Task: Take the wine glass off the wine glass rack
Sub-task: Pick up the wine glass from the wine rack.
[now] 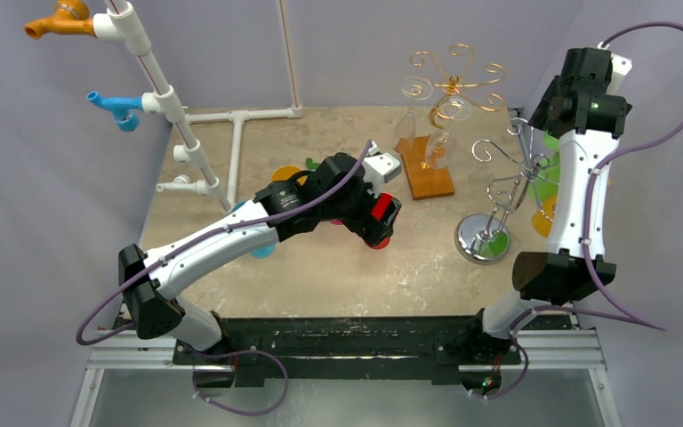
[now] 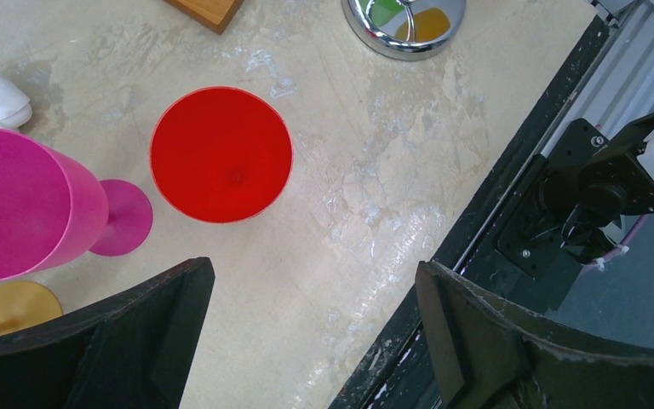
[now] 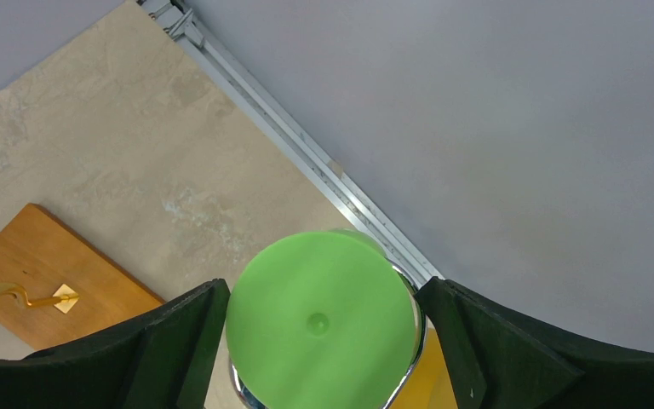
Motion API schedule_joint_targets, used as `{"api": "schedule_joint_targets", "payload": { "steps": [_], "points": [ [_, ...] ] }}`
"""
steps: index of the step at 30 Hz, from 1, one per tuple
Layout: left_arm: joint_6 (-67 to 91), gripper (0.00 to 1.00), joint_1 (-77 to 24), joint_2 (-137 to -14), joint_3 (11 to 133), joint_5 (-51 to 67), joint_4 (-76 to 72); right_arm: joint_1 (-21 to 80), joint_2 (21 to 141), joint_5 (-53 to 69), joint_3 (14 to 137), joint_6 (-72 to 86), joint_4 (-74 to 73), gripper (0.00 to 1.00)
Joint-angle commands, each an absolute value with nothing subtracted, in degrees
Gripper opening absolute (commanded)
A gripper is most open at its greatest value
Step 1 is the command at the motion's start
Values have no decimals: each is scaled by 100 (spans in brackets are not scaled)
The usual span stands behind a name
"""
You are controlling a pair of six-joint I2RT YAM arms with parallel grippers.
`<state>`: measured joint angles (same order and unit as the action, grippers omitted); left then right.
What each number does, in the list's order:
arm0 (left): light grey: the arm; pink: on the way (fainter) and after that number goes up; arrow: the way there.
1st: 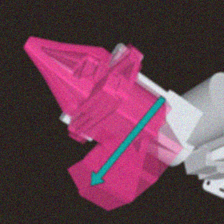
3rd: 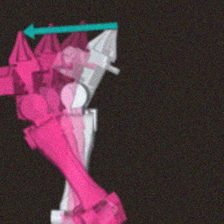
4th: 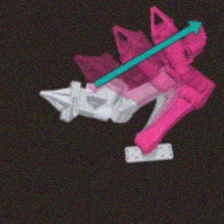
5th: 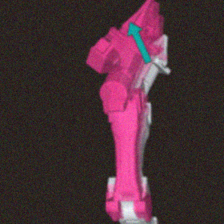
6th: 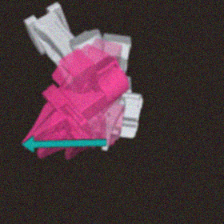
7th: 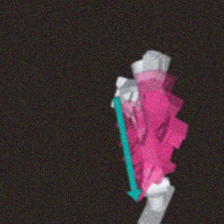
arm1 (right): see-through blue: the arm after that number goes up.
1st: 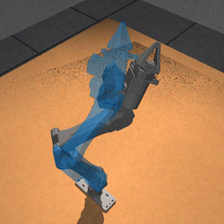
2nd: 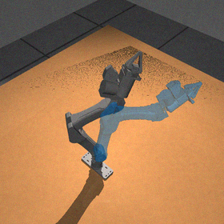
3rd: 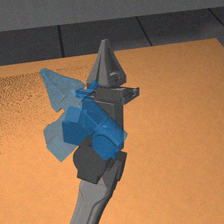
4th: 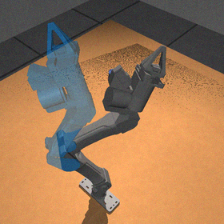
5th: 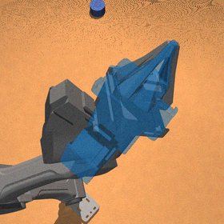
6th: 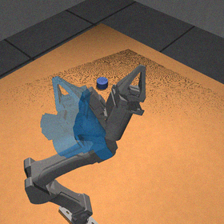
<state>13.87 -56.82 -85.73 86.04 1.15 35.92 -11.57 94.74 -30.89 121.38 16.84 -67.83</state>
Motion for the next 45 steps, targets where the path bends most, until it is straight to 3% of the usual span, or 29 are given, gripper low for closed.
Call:
{"api": "schedule_joint_targets", "payload": {
  "steps": [1,28,45],
  "points": [
    [1327,97,-5713,-8596,8796,182,3505,-1121,9308,-2877,12065,1723,-6767,99],
    [1336,97,-5713,-8579,8824,183,3518,-1029,9301,-2963,12164,1758,-6805,99],
    [1354,97,-5715,-8609,8822,170,3517,-1028,9272,-2976,12168,1710,-6808,77]
  ]
}}
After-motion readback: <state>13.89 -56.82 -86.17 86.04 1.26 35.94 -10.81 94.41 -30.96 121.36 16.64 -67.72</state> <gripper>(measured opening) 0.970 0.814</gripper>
